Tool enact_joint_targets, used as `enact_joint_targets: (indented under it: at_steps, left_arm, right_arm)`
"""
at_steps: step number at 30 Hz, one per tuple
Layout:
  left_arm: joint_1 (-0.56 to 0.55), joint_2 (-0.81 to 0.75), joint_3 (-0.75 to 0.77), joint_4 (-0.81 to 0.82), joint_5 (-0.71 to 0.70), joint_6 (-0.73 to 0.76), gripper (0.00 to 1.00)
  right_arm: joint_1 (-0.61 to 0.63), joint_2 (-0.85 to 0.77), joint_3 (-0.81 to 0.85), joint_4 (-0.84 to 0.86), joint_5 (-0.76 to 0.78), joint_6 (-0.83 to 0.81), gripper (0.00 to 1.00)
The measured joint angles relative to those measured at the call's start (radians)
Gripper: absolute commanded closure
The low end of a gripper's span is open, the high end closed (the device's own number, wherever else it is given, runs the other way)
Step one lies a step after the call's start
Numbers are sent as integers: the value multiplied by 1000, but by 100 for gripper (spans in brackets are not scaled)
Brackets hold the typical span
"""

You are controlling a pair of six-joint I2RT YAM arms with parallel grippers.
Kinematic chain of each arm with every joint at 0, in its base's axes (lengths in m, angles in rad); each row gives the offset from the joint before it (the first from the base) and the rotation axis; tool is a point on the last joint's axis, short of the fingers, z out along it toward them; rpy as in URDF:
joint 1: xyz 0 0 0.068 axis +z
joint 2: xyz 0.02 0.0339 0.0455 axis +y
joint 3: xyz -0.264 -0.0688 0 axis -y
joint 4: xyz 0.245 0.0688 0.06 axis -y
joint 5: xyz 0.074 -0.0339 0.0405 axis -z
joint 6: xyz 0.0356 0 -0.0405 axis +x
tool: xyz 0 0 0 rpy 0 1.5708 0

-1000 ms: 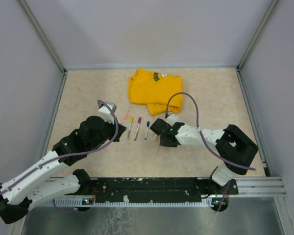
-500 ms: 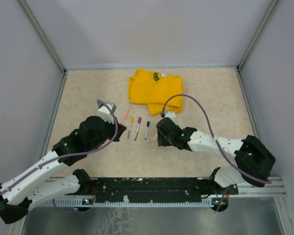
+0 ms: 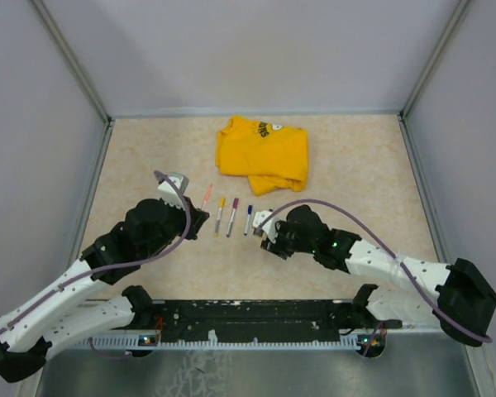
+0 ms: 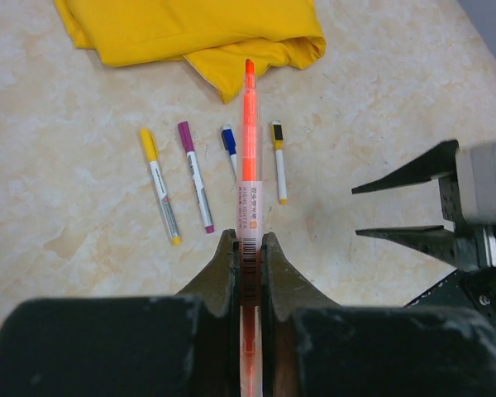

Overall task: Insert the pens into the pen caps
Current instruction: Insert the pen cap onto the pen.

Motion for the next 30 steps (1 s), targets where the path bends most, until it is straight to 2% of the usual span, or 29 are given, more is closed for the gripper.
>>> enact_joint_targets:
  at_steps: [5,9,17,23,30]
  left_arm:
    - [0,-6,0,-10,-5,-5,100]
    - [0,-25,-2,-14,-9,-17,100]
    - [0,-56,-7,-24,-20,-24,100]
    - [0,-69,-9,-42,-28,-24,100]
    - [0,-79,-21,-45,-35,-27,100]
  right_arm:
    - [0,-9,21,-143,-211,-381,54]
    - [0,124,138,-330,-288,-591,54]
    - [-14,315,267,-480,-304,-754,56]
    - [-61,415,354,-552,-338,-860,49]
    - [-84,509,415,-565,-345,-938,50]
